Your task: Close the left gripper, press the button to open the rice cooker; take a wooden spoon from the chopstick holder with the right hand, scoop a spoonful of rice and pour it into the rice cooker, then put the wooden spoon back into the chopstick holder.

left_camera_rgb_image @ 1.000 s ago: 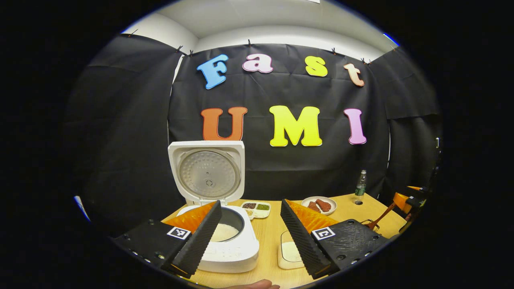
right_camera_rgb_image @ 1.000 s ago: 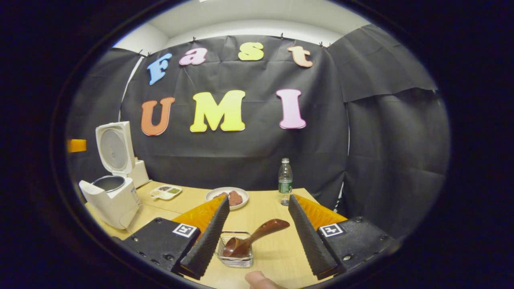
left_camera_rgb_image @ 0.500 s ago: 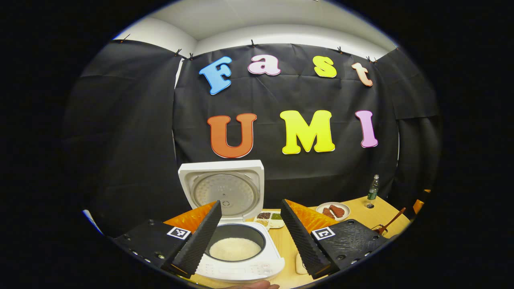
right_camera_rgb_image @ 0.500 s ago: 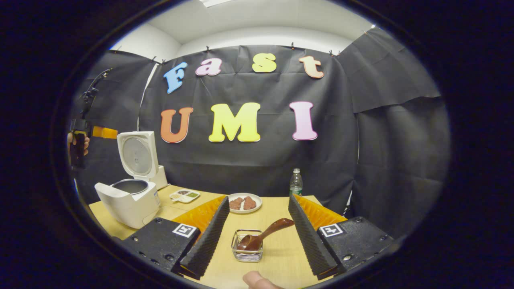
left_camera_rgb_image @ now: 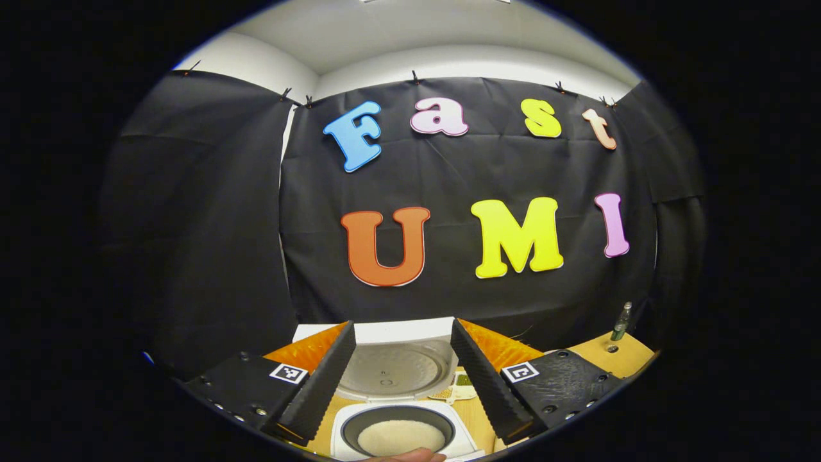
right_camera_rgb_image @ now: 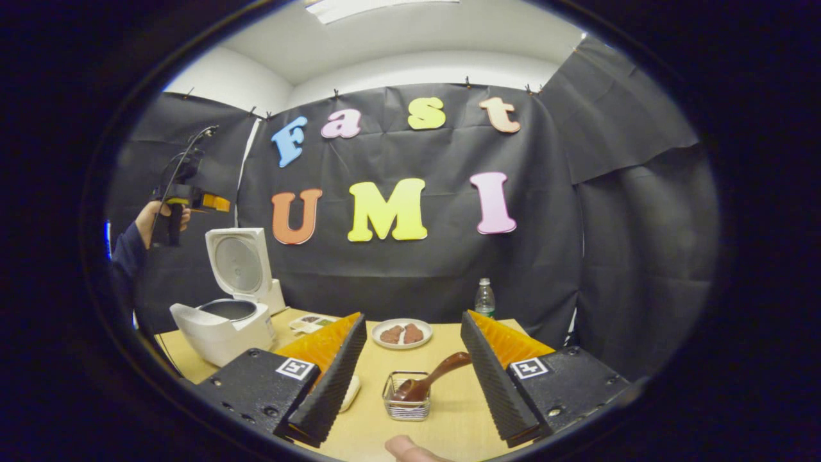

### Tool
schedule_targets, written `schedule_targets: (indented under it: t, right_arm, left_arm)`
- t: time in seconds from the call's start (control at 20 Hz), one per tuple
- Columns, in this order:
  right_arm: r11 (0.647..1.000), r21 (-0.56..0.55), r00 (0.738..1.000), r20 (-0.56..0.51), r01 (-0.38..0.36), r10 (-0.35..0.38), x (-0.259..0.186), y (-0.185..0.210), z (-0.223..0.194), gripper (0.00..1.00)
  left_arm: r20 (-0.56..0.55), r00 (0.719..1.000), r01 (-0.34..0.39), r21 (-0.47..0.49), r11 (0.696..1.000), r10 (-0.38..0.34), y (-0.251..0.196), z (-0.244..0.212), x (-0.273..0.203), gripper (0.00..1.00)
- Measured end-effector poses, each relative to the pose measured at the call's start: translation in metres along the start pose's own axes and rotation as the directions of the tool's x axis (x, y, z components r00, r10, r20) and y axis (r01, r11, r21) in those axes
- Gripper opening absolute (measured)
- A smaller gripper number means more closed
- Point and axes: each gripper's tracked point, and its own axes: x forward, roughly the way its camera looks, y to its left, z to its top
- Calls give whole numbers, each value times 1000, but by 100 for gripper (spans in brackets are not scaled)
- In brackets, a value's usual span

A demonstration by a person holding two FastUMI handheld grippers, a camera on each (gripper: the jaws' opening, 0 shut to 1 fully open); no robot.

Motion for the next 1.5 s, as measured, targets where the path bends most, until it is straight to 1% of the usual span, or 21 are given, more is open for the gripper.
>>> schedule_targets:
  t: [0.1,0.2,0.25,0.3,0.4,0.5,0.6,0.65,0.7,0.8,0.85,0.9,0.95,1.0,1.05,1.1,1.15,1.2,1.25,1.35,1.5]
  right_arm:
    - [1000,-3,1000,11,9,-9,-4,-3,2,96]
    - [1000,-7,1000,16,7,-7,-9,-3,4,96]
    - [1000,-7,1000,16,0,0,-9,-2,4,94]
    - [1000,-4,1000,15,-8,8,-10,-2,4,96]
    - [1000,10,1000,10,-23,23,-10,1,3,94]
    - [999,23,1000,2,-31,31,-10,2,0,96]
    - [999,40,999,-13,-32,33,-9,1,-3,96]
    - [998,51,999,-20,-34,35,-9,1,-5,95]
    - [998,58,999,-27,-35,36,-10,0,-6,95]
    - [998,57,999,-32,-35,37,-9,0,-5,94]
    - [998,54,999,-35,-31,33,-8,0,-5,96]
    - [998,54,999,-38,-29,31,-8,0,-6,94]
    - [998,57,999,-40,-30,32,-8,2,-5,94]
    - [998,58,999,-38,-34,37,-9,4,-3,96]
    - [998,57,998,-37,-40,42,-9,6,-2,94]
    - [998,54,998,-37,-45,47,-11,8,-2,96]
    - [998,49,998,-36,-49,51,-12,10,-1,96]
    - [998,42,998,-35,-51,53,-13,12,0,96]
    - [998,33,998,-29,-56,57,-15,14,2,94]
    - [998,19,998,-5,-61,61,-20,16,9,96]
    - [996,32,997,-3,-78,78,-22,23,7,94]
  left_arm:
    - [27,1000,5,-20,1000,-5,9,5,29,95]
    - [16,1000,-5,-59,998,6,22,-3,55,95]
    - [3,1000,-25,-75,997,25,31,-8,67,95]
    - [-7,999,-50,-85,995,50,41,-13,79,96]
    - [-72,994,-88,-97,991,81,49,-31,96,95]
    - [-124,991,-65,-98,993,53,37,-41,105,94]
    - [-132,987,-98,-80,992,87,39,-44,116,95]
    - [-136,986,-103,-76,992,92,39,-45,120,95]
    - [-156,981,-127,-77,989,114,44,-49,123,94]
    - [-208,969,-158,-107,982,133,50,-58,130,95]
    - [-254,959,-164,-148,975,123,51,-67,133,95]
    - [-272,950,-199,-149,969,153,57,-69,132,96]
    - [-279,947,-203,-144,968,157,59,-69,131,98]
    - [-295,942,-202,-126,971,157,56,-71,129,94]
    - [-301,939,-195,-77,978,164,53,-73,126,95]
    - [-297,940,-186,-32,982,169,53,-78,122,95]
    - [-292,943,-180,-44,983,159,51,-76,118,95]
    - [-316,936,-179,-56,982,153,50,-78,113,95]
    - [-315,938,-170,-47,984,147,50,-75,108,96]
    - [-329,934,-165,-54,985,138,50,-79,93,97]
    - [-340,932,-155,-56,986,127,45,-89,65,99]
